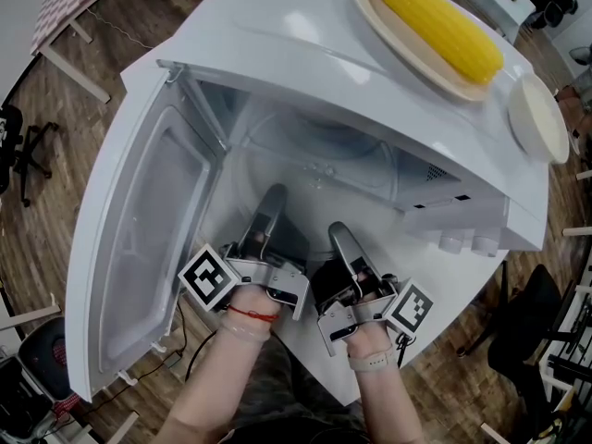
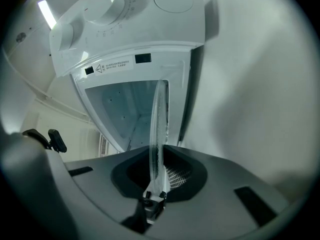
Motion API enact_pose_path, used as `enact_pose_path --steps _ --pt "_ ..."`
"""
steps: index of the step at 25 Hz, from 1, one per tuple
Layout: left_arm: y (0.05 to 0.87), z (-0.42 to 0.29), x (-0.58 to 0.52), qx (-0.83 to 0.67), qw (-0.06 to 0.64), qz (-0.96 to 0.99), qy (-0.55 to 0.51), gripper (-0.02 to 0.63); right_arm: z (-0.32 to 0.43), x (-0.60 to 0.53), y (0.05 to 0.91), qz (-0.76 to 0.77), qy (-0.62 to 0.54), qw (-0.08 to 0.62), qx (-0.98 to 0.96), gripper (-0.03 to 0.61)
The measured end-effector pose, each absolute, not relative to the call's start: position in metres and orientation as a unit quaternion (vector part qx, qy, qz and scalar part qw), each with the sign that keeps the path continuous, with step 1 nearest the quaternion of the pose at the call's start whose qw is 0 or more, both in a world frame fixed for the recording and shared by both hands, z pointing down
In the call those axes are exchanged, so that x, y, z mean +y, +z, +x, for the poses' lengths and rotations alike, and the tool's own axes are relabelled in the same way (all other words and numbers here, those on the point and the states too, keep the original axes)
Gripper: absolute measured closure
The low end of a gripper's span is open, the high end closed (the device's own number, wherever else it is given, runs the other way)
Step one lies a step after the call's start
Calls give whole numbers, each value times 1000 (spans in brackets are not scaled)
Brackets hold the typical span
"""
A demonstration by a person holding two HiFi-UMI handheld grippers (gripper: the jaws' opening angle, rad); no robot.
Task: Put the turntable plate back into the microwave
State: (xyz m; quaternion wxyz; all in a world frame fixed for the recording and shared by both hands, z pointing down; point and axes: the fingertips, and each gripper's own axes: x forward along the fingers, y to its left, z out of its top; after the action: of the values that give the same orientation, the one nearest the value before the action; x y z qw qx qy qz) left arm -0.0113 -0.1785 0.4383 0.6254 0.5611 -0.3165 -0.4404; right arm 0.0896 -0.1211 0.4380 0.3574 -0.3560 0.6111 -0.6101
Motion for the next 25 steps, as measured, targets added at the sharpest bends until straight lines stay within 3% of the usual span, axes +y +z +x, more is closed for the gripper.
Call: enact_pose_path --steps 25 --pt "435 6 -160 -271 642 594 -403 580 98 -140 435 -369 -605 352 612 534"
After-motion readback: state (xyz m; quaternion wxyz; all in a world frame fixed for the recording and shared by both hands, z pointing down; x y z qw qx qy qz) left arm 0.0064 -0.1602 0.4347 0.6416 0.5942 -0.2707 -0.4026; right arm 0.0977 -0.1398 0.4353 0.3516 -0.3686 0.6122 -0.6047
